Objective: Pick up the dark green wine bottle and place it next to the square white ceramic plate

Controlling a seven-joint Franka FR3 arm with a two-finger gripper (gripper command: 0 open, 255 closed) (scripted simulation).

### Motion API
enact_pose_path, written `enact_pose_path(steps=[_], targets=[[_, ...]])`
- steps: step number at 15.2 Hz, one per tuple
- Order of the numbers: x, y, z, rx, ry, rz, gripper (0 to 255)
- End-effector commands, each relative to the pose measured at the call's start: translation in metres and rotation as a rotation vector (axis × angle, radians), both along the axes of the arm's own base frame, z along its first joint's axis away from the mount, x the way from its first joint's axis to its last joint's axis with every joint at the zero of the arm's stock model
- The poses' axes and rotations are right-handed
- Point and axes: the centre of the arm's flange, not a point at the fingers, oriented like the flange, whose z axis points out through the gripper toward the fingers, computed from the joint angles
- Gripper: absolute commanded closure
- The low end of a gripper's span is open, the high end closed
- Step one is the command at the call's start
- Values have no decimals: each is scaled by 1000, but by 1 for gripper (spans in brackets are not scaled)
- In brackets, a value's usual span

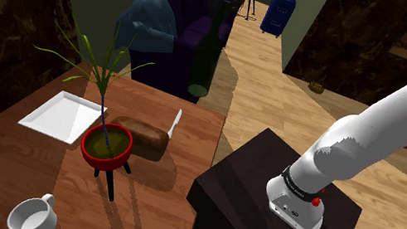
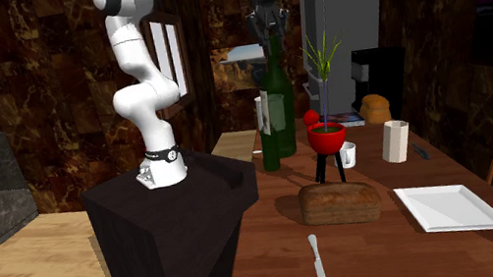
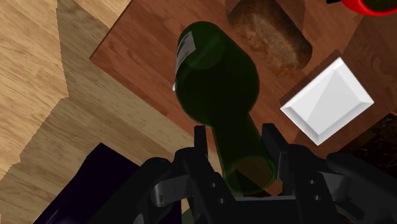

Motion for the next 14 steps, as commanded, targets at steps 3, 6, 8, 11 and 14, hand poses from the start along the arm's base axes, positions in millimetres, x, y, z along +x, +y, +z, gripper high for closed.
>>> enact_pose_path(steps=[3, 6, 8, 11, 14], targets=[[11, 44, -26, 1, -1, -1, 255], [18, 77, -47, 1, -1, -1, 255], [23, 100, -60, 1, -1, -1, 255], [30, 133, -80, 1, -1, -1, 255], [38, 166, -100, 1, -1, -1, 255]])
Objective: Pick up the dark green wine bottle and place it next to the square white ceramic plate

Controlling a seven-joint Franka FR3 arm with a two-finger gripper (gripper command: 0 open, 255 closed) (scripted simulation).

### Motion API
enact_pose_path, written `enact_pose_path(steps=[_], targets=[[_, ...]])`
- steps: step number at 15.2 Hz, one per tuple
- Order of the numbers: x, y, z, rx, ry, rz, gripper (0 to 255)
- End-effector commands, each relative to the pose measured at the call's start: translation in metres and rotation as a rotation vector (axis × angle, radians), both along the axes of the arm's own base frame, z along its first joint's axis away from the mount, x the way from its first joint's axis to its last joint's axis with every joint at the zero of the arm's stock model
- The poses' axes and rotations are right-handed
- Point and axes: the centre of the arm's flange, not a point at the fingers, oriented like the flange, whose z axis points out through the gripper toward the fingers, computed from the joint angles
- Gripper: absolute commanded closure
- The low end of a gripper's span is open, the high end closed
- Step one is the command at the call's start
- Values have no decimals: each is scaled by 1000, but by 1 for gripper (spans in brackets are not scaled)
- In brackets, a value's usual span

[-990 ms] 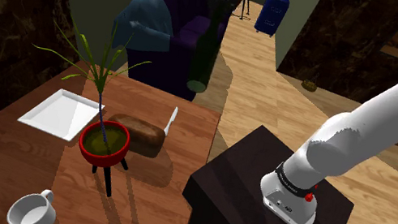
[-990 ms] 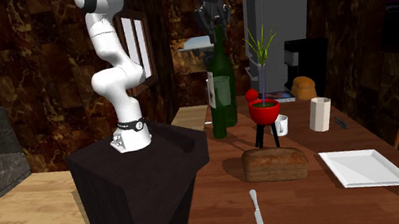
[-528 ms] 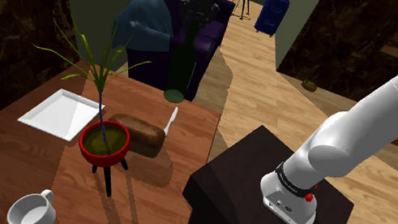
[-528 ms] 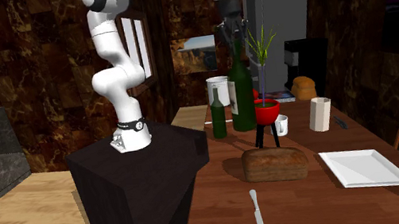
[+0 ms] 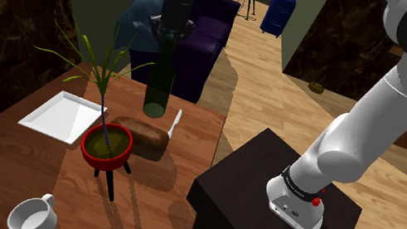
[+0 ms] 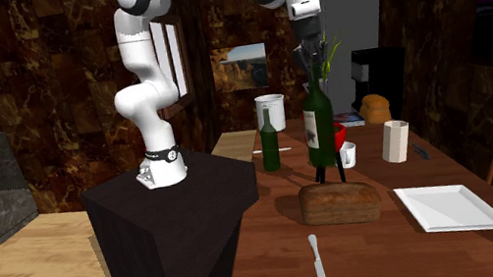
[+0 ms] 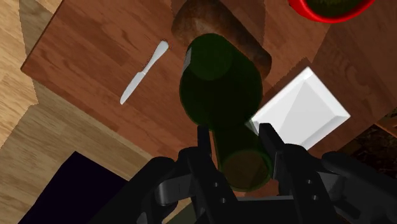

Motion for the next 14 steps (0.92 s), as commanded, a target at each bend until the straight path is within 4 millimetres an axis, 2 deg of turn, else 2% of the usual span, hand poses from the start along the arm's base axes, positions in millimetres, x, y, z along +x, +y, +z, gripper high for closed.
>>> enact_pose_path(steps=[1, 14], targets=[[5, 22, -13, 1, -1, -1, 255], [37, 166, -101, 1, -1, -1, 255]])
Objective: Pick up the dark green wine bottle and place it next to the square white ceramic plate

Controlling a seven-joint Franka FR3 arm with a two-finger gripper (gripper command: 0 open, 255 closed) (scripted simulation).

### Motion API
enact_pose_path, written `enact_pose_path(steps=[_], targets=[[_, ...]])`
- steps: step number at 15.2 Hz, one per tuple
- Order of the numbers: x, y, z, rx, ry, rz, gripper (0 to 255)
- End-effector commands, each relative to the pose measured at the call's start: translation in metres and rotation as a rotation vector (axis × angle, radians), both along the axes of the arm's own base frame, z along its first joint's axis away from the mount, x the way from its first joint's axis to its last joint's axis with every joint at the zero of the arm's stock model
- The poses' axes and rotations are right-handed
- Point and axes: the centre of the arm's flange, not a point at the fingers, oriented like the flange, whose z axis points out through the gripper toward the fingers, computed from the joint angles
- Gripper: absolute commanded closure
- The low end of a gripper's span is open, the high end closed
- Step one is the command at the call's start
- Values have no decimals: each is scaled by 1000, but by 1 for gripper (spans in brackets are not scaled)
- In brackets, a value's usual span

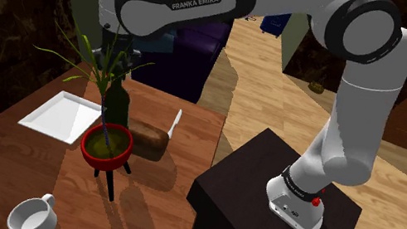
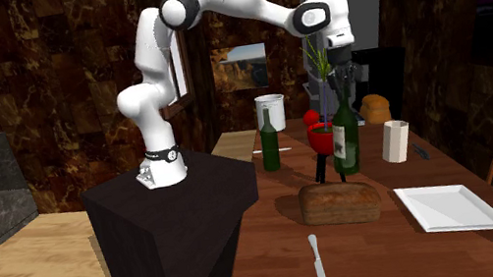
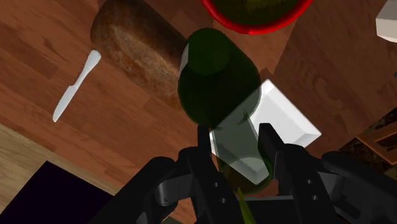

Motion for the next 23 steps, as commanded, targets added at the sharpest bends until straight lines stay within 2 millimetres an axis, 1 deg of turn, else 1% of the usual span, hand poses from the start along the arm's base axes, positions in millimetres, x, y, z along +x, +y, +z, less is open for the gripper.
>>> enact_pose_path(steps=[1, 7, 8, 23], targets=[[4, 26, -13, 1, -1, -1, 255], [19, 93, -53, 1, -1, -1, 255], [20, 96, -55, 1, -1, -1, 255], [20, 96, -134, 1, -1, -1, 255]])
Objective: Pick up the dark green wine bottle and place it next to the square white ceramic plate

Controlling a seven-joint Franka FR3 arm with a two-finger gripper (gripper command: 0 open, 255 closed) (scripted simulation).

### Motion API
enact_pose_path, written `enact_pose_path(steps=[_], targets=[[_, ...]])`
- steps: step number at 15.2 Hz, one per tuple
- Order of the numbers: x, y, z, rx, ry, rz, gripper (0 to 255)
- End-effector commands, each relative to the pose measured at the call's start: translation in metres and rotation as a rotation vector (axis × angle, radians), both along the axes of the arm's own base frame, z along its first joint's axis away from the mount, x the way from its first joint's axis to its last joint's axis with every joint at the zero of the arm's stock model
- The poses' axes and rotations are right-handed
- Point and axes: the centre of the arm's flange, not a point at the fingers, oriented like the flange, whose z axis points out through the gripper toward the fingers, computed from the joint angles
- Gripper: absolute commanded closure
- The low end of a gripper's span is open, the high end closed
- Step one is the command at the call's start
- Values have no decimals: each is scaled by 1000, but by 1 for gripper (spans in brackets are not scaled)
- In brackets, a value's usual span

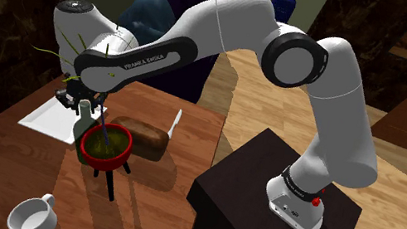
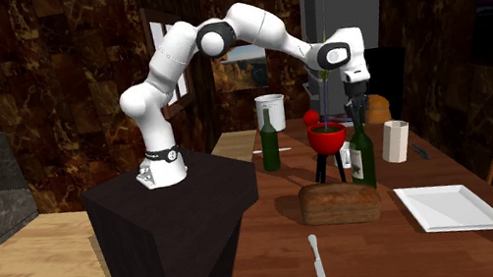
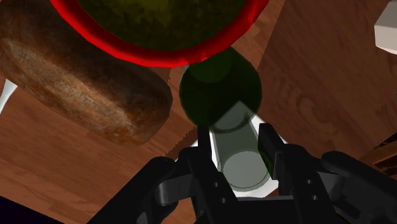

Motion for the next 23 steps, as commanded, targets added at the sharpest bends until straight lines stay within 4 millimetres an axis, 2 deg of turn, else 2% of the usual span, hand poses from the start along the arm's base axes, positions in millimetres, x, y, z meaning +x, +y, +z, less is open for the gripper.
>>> enact_pose_path(steps=[1, 7, 8, 13, 17, 23], targets=[[-1, -2, -8, -3, 4, 1, 255], [-1, -2, -8, -3, 3, 1, 255], [-1, 0, -8, -4, 4, 0, 0], [-1, -2, -8, -3, 4, 1, 0], [-6, -4, 41, -3, 3, 1, 0], [-6, -4, 41, -3, 3, 1, 0]])
